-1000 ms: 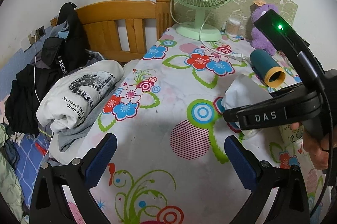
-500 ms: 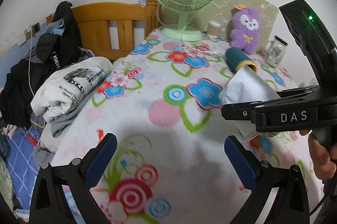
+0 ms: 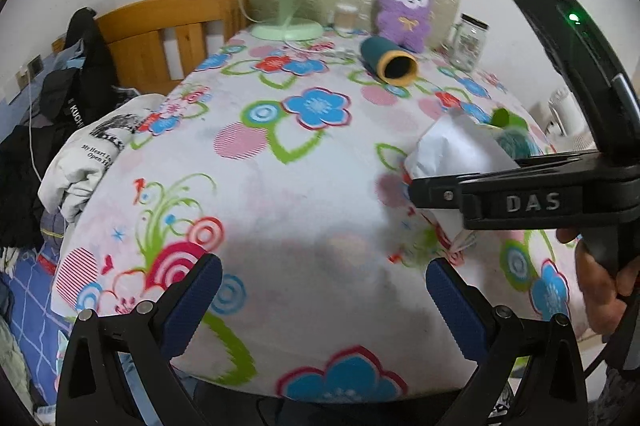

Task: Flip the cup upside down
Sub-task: 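Lift the white paper cup with the right gripper and carry it, then lower the white cup onto the table and open the right gripper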

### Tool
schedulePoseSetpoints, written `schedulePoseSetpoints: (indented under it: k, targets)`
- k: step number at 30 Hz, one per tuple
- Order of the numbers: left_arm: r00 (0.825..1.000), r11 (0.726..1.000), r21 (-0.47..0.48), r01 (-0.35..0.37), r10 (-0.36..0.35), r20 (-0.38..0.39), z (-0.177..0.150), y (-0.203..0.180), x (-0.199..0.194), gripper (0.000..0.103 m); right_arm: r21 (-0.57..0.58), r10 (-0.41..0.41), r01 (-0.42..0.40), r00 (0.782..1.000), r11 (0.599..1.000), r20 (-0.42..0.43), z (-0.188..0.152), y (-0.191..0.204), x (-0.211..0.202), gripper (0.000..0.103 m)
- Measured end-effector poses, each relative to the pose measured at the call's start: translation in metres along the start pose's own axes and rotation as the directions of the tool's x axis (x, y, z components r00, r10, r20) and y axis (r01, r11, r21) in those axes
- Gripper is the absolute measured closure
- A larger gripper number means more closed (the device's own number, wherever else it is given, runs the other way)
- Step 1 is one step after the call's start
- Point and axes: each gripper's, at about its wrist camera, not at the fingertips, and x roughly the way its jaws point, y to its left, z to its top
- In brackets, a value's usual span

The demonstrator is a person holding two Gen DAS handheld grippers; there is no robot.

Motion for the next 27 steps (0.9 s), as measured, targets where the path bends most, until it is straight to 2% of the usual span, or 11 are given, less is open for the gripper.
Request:
schedulePoseSetpoints:
  k: [6, 13, 21, 25, 27]
  targets:
    - [1.000, 0.999, 0.044, 0.020, -0.020, -0.015, -0.014, -0.018, -0.003, 0.000, 0.114, -0.010, 0.008, 1.000, 0.993, 0.020, -0.025, -0.006, 0.000, 0.038]
    - [0.999, 0.999, 0.045, 0.018, -0.016, -0.037, -0.020, -0.022, 0.002, 0.000, 0.183, 0.003, -0.008, 1.000, 0.983, 0.025, -0.038, -0.010, 0.005, 0.037]
    - [0.999, 0.999, 0.040, 0.017, -0.015, -0.034, -0.020, -0.022, 0.000, 0.000, 0.157, -0.005, 0.004, 1.000, 0.988, 0.007, -0.039, -0.005, -0.001, 0.034]
    - [0.999, 0.999, 0.041, 0.011, -0.010, -0.033, -0.018, -0.022, 0.000, 0.000, 0.152, 0.025, -0.028, 0.999, 0.988, 0.024, -0.036, -0.003, -0.011, 0.025]
    - [0.999, 0.999, 0.041, 0.010, -0.008, -0.031, -0.017, -0.023, -0.002, 0.000, 0.150, 0.037, -0.044, 0.998, 0.988, 0.043, -0.035, -0.004, -0.018, 0.024]
